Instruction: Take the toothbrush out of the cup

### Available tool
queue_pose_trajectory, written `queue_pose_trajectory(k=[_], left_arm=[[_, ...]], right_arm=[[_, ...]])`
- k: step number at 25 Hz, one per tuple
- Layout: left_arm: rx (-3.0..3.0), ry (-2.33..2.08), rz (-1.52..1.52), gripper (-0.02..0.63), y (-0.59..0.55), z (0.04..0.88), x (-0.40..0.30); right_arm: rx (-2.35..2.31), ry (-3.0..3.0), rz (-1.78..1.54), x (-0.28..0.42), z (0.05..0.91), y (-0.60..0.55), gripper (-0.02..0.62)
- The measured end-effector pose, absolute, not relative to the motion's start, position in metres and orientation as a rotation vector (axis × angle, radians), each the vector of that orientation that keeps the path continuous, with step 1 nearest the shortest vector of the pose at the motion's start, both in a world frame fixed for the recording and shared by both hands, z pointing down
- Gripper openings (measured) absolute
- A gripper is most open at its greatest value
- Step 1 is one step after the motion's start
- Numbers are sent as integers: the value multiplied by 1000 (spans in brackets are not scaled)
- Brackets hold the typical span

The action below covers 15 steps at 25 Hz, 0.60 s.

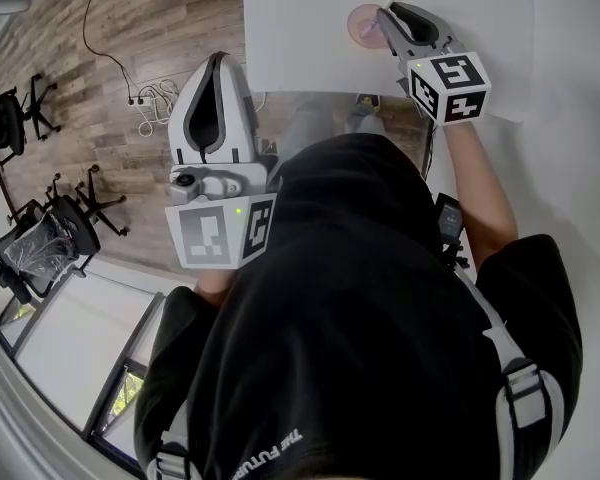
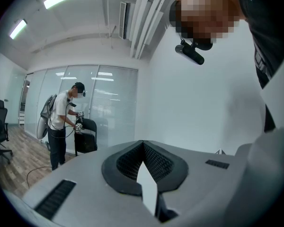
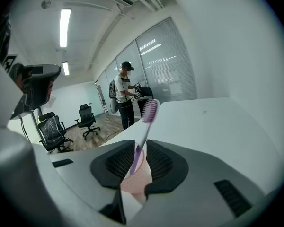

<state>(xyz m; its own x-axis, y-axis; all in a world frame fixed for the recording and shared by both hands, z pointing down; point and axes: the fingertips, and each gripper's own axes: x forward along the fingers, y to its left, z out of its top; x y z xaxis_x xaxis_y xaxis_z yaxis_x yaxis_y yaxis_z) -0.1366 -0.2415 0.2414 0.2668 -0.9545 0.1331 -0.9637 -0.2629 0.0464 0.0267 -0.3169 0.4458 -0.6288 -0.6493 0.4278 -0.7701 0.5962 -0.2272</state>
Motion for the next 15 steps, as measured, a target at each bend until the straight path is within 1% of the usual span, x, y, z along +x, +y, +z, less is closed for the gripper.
queue_pose_trajectory(k=[15], left_arm=[[2369, -1852, 98, 8, -241, 248, -145]], right_arm=[[1154, -2525, 532, 23, 448, -319, 83]])
